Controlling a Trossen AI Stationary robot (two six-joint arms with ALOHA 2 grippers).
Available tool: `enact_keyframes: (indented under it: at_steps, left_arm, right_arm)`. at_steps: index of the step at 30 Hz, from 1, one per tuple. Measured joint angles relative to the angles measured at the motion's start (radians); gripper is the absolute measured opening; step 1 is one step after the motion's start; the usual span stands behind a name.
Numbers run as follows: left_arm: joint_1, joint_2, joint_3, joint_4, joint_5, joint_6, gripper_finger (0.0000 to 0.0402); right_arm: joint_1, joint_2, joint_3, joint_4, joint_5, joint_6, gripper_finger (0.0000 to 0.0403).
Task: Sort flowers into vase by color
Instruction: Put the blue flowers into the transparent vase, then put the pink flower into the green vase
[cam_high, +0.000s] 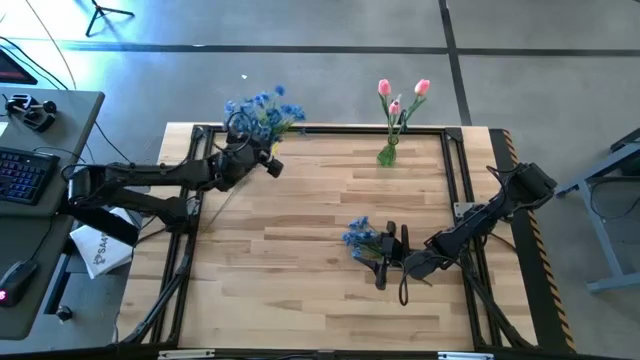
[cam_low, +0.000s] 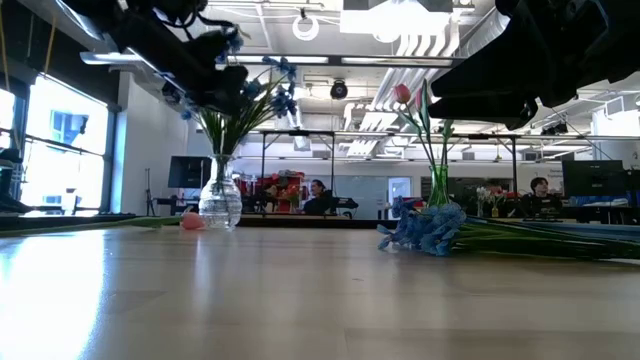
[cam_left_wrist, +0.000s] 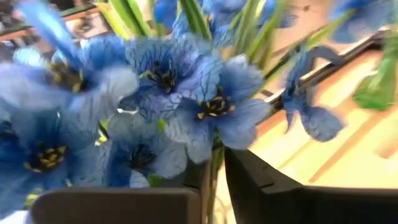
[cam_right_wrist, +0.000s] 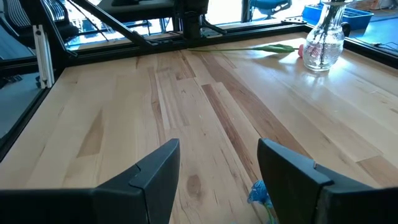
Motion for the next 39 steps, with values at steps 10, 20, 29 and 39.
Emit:
enact_keyframes:
  at_steps: [10, 20, 29, 39]
  left_arm:
    - [-0.002, -0.199, 0.000, -0.242, 0.223, -0.087, 0.0071]
    - [-0.253, -0.320, 0.000, -0.408, 0.444, -0.233, 0.0068]
    - [-0.623, -0.206, -0.037, -0.788, 0.262, -0.735, 0.0023]
    - [-0.495, -0.032, -0.116, -0.886, 0.222, -1.068, 0.0030]
  right_arm:
    - [0.000, 0.000, 0.000, -0.010, -0.003, 0.008, 0.0210]
    - [0.000, -0.095, 0.000, -0.372, -0.364, 0.408, 0.0210]
    - [0.009, -0.121, 0.000, -0.453, -0.393, 0.505, 0.0210]
    - [0.008, -0.121, 0.000, -0.494, -0.463, 0.502, 0.0210]
